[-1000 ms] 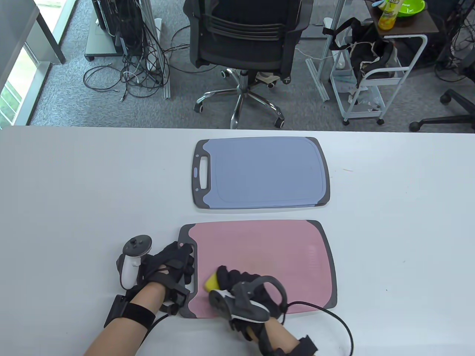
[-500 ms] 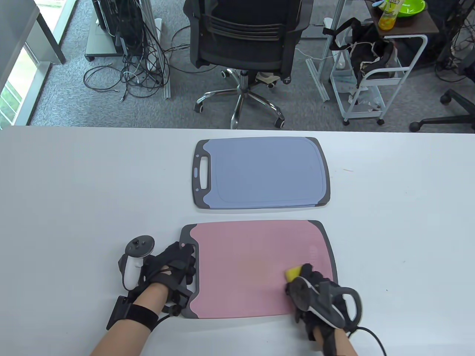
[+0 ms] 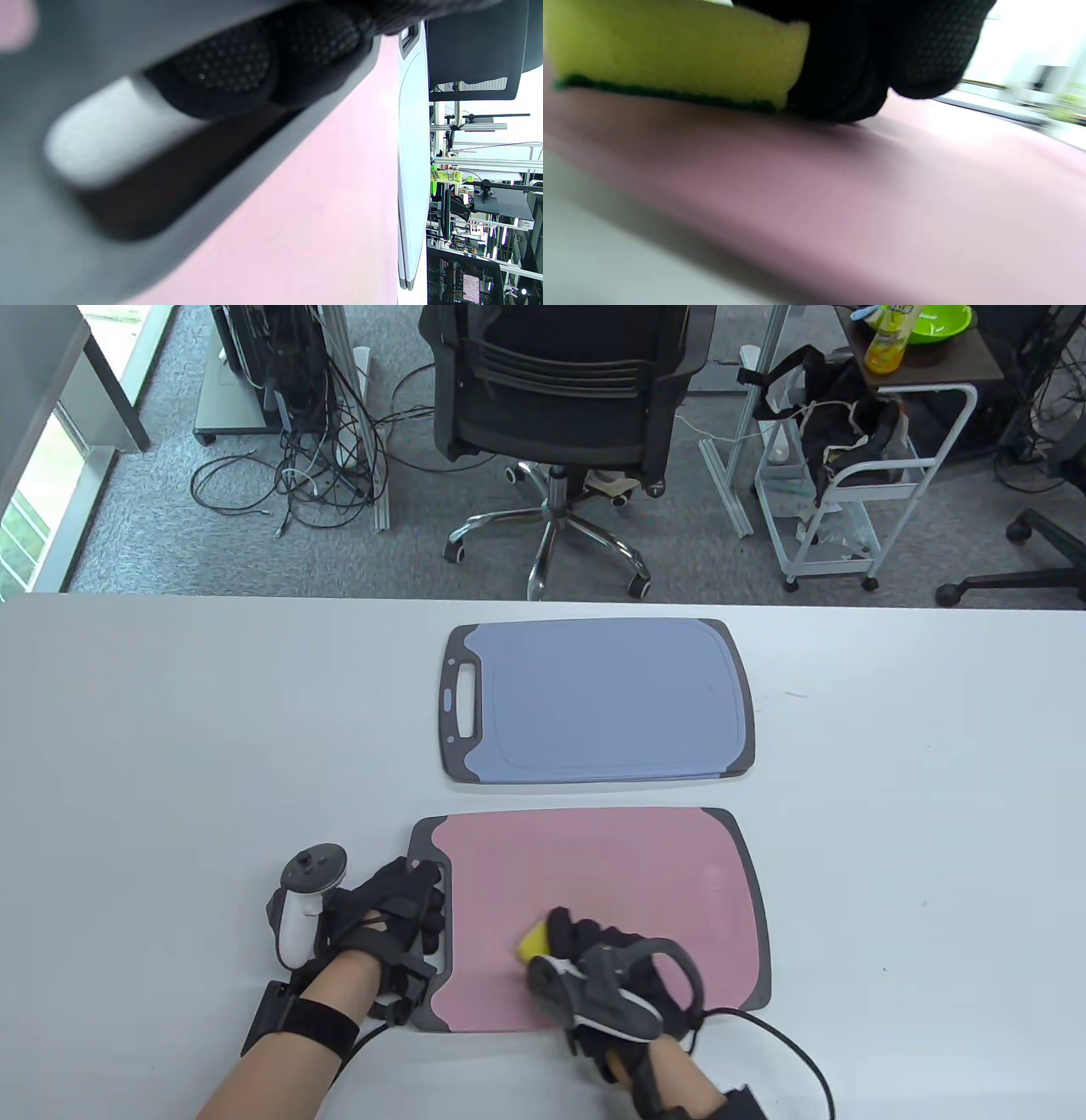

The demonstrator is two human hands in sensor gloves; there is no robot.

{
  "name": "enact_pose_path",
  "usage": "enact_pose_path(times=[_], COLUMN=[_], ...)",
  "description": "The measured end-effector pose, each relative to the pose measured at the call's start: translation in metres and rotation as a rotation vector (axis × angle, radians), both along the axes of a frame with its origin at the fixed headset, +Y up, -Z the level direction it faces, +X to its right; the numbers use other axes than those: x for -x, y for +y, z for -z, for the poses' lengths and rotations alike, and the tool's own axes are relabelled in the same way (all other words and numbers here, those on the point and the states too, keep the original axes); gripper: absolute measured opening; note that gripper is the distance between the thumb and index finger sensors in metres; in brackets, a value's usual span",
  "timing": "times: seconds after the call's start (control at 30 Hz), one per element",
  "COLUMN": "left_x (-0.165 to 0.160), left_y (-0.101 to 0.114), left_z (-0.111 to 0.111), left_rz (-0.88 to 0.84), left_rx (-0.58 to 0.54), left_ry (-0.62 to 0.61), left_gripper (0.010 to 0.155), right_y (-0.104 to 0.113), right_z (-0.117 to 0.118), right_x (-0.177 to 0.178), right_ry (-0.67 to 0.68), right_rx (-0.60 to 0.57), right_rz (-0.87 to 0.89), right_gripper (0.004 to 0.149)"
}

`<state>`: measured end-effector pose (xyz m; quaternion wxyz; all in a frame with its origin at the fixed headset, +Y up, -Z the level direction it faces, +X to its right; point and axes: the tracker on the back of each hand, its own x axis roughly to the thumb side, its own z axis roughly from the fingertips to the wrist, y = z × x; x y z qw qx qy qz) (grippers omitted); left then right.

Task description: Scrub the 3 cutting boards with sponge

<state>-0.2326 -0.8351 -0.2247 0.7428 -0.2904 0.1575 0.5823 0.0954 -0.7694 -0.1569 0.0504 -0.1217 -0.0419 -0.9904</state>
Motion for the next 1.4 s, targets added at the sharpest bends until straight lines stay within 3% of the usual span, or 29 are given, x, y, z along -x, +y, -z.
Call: enact_pose_path(times=[0.1,0.17,0.23,0.3,0.37,0.5,0.6,0.67,0.73,0.83,0.93,1.23,1.33,1.4], left_x=[0.000,0.000,0.000,0.000,0.001,0.001,0.002,0.004,0.006,0.006,0.006,0.007,0.012,0.015], left_y=[0.000,0.000,0.000,-0.001,-0.001,0.000,-0.001,0.000,0.000,0.000,0.001,0.001,-0.002,-0.002], left_z=[0.000,0.001,0.003,0.005,0.006,0.005,0.006,0.006,0.006,0.006,0.006,0.007,0.009,0.011], left_rz=[0.003,0.010,0.011,0.006,-0.005,-0.005,-0.019,-0.022,-0.022,-0.029,-0.034,-0.038,-0.101,-0.185], left_rx=[-0.002,-0.006,-0.006,0.000,0.006,0.005,0.011,0.010,0.007,0.013,0.016,0.019,0.083,0.128], left_ry=[0.002,0.004,0.000,-0.012,-0.017,-0.018,-0.016,-0.010,-0.003,0.001,0.003,0.014,-0.005,-0.091], left_gripper=[0.053,0.053,0.054,0.053,0.053,0.054,0.053,0.053,0.053,0.053,0.053,0.053,0.058,0.058], right_y=[-0.007,-0.008,-0.009,-0.007,-0.004,0.002,0.007,0.007,0.007,0.004,0.000,-0.006,-0.009,-0.011], right_z=[-0.008,-0.012,-0.011,-0.007,-0.004,-0.019,-0.029,-0.032,-0.032,-0.031,-0.030,-0.030,-0.029,-0.029], right_x=[-0.100,-0.136,-0.135,-0.111,-0.067,0.063,0.133,0.156,0.156,0.131,0.077,-0.111,-0.155,-0.179], right_ry=[-0.314,-0.451,-0.457,-0.379,-0.140,0.210,0.381,0.414,0.411,0.377,0.293,-0.154,-0.288,-0.357], right_rx=[0.029,0.062,0.084,0.007,0.015,0.008,-0.002,-0.019,-0.021,-0.015,-0.004,0.067,0.087,0.078], right_rz=[0.031,0.039,0.130,0.034,-0.021,0.058,0.029,0.019,-0.020,0.025,-0.029,-0.007,0.023,0.125], right_gripper=[0.074,0.074,0.074,0.074,0.075,0.077,0.080,0.081,0.082,0.082,0.084,0.082,0.081,0.081])
